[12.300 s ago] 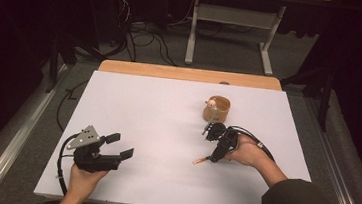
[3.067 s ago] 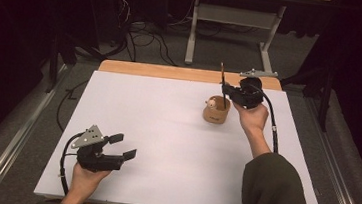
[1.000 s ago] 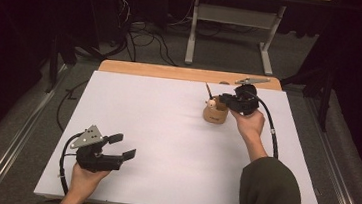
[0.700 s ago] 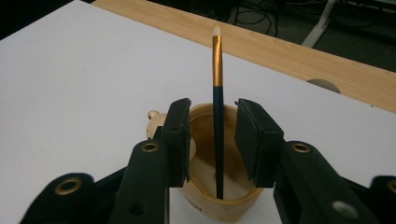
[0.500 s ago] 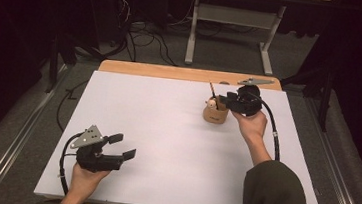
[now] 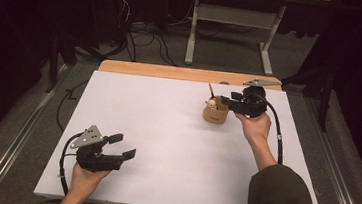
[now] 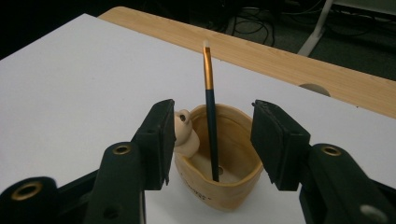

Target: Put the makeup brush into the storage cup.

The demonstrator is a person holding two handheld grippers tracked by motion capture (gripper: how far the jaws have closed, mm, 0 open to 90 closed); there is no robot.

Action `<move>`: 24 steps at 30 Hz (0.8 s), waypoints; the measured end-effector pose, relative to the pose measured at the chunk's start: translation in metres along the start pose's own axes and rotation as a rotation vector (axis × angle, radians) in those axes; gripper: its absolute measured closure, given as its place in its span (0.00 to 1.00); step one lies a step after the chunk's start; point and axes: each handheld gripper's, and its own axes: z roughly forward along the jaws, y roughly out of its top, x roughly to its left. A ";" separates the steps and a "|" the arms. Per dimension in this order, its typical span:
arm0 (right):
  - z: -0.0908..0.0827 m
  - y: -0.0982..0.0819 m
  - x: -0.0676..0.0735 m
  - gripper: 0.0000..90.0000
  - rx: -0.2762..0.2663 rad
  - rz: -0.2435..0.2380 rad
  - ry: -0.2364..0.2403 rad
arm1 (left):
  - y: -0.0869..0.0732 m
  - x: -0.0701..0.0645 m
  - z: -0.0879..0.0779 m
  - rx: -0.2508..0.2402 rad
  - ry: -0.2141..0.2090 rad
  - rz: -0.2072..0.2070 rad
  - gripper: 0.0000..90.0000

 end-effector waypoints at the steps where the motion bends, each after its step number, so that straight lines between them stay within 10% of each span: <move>1: -0.001 0.000 0.001 0.57 -0.001 0.000 -0.001 | 0.000 0.000 0.000 0.000 -0.001 0.001 0.28; 24: -0.030 -0.007 0.019 0.54 -0.029 -0.043 0.056 | 0.000 0.001 -0.002 -0.012 0.011 -0.001 0.27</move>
